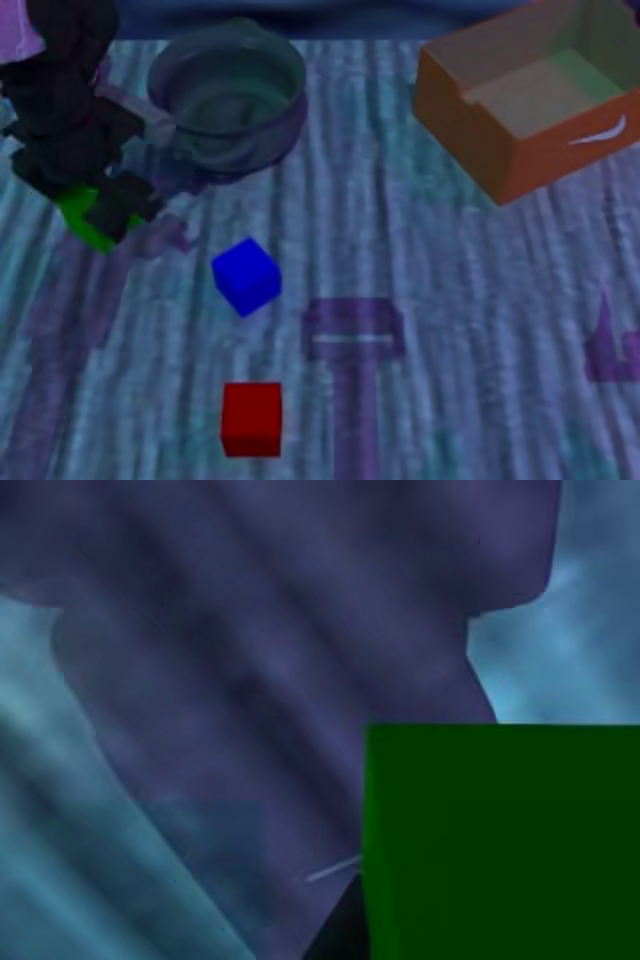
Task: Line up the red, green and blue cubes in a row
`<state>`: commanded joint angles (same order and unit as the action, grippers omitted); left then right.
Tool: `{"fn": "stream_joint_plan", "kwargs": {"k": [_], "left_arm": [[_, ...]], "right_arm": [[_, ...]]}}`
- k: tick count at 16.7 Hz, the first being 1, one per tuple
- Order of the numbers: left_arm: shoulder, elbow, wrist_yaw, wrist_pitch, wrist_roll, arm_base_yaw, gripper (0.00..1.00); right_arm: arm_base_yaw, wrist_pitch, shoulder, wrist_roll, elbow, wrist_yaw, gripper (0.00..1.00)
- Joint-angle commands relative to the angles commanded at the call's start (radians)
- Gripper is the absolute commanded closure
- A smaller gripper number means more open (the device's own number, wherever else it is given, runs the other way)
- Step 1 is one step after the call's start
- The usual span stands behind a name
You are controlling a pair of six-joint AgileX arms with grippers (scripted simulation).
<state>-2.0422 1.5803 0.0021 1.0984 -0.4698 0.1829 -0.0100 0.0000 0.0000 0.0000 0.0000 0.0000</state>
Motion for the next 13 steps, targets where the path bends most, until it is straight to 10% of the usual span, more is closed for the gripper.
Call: {"fn": "stream_joint_plan", "kwargs": {"k": [13], "left_arm": [[0.052, -0.059, 0.007, 0.044, 1.136, 0.6, 1.0]], "right_arm": [[0.0, 0.0, 0.0, 0.0, 0.0, 0.0, 0.0]]}}
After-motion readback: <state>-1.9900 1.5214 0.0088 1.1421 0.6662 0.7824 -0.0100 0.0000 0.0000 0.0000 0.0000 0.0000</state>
